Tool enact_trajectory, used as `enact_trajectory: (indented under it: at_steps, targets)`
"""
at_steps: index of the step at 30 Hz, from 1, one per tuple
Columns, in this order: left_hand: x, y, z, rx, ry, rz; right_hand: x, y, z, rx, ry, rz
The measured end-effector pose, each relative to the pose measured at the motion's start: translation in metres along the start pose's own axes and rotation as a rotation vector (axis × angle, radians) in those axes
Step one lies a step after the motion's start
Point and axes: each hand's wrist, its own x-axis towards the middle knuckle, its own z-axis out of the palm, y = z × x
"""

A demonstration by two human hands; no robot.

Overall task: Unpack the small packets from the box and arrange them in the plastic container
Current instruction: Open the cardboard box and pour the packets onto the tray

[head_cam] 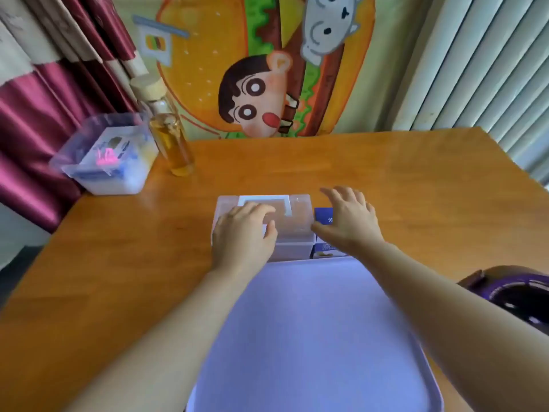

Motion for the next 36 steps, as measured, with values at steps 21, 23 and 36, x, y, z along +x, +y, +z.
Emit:
enact_trajectory:
  at_steps: [21,23,36]
  targets:
    - [-0.033,-0.021,0.084,0.17,0.17,0.167,-0.011,0.047,0.067,0.06,0.222,-0.109]
    - [-0.036,-0.018,0.08,0.169,0.102,0.156,-0.012,0.049,0.061,0.035,0.192,-0.126]
    - [-0.113,-0.004,0.051,-0.499,0.076,0.225,-0.102,0.042,0.026,0.193,0.596,-0.12]
